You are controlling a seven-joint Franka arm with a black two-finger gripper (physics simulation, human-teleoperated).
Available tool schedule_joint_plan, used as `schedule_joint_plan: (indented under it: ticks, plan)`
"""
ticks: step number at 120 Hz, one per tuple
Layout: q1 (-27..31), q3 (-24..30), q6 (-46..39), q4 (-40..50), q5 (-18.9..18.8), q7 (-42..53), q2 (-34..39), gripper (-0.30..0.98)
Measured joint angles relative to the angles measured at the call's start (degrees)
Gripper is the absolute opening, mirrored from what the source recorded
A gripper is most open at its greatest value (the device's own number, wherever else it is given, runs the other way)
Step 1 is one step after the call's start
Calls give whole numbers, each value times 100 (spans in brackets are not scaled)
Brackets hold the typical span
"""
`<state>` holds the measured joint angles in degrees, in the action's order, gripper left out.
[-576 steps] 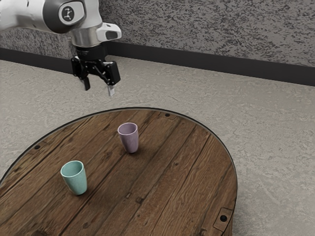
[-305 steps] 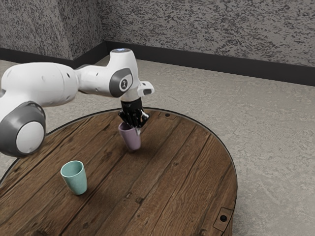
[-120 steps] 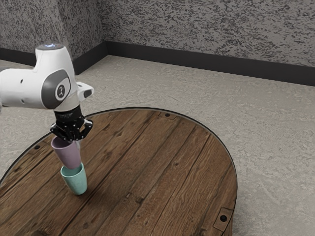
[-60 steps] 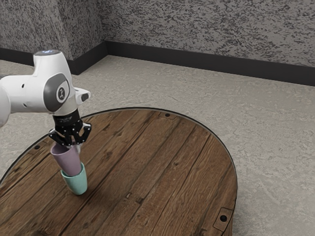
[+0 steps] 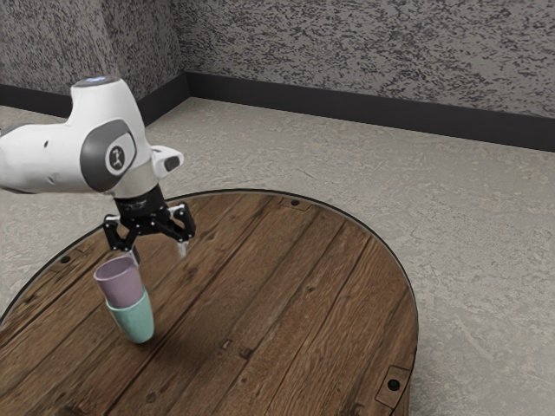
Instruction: Place the right cup onto the left cup
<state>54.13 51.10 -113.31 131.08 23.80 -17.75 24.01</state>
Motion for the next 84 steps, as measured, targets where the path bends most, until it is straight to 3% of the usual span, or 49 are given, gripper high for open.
schedule_joint_plan:
  ticks: [13,30,51,84]
  plan:
    - [-1026,-791,16,-297,-439,-13,-576,64]
    - [-3015,-2508,94,-881,-1216,-12,-1298,66]
    - [-5329,-4578,681,-2300,-2091,44,-2089,68]
    - [-5993,-5219,1271,-3157,-2651,429,-2430,68]
